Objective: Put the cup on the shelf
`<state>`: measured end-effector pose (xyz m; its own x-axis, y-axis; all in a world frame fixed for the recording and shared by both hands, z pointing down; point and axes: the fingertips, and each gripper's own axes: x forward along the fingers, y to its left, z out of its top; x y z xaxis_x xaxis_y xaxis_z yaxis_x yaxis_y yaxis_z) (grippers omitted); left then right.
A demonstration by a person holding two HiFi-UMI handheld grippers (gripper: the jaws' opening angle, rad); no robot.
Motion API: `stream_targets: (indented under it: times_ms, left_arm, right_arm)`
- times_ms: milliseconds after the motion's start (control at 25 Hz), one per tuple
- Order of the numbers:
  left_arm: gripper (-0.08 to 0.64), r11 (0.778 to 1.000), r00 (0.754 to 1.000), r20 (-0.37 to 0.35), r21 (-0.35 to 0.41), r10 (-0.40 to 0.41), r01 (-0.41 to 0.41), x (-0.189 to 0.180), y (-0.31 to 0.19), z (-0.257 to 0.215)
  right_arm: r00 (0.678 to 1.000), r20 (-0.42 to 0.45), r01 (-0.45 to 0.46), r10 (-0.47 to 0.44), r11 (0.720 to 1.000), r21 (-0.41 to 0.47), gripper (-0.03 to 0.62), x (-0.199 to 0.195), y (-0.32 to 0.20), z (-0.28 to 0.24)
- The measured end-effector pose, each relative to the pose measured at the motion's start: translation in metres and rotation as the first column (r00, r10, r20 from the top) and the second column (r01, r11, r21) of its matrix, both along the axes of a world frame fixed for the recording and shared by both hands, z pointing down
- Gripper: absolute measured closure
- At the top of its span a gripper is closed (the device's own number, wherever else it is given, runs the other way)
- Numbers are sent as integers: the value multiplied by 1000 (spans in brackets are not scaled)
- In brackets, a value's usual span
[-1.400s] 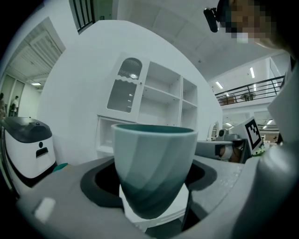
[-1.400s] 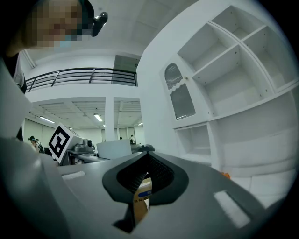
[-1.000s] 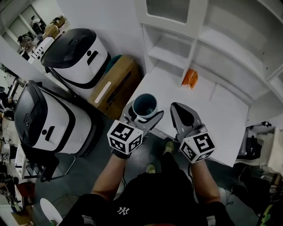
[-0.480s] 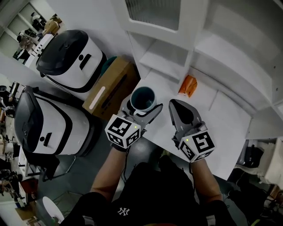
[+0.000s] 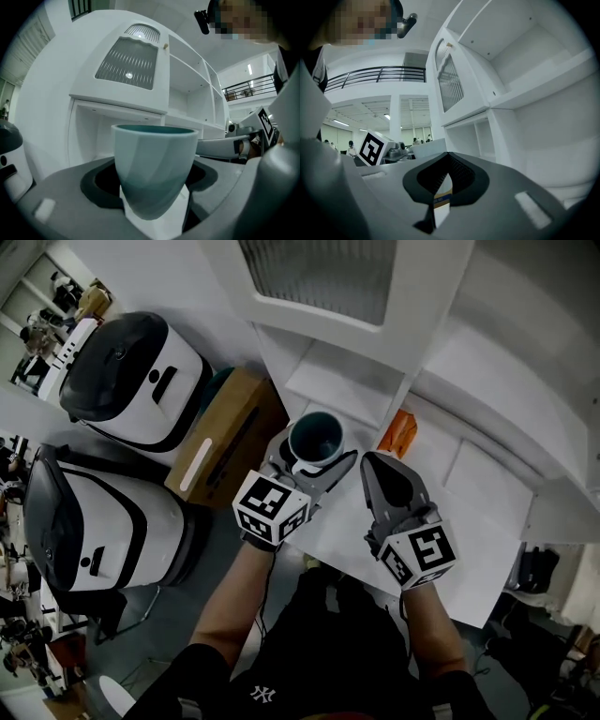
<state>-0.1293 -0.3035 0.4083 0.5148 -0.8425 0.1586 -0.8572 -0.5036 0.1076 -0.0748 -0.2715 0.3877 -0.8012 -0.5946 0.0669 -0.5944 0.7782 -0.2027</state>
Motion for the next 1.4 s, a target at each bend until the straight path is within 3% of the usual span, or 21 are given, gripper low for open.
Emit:
stream_targets:
  times_ms: [640,1400]
  left_arm:
    - [183,990,990,-11,1,140,-140,15,-96,26]
    - [183,994,994,-7,-24,108,-108,32,-163,52]
  right_arm:
    - [991,-51,-127,126,992,-4,580,-3,-55,18]
    - [979,-59,-199,196,979,-37,580,10,-76,32]
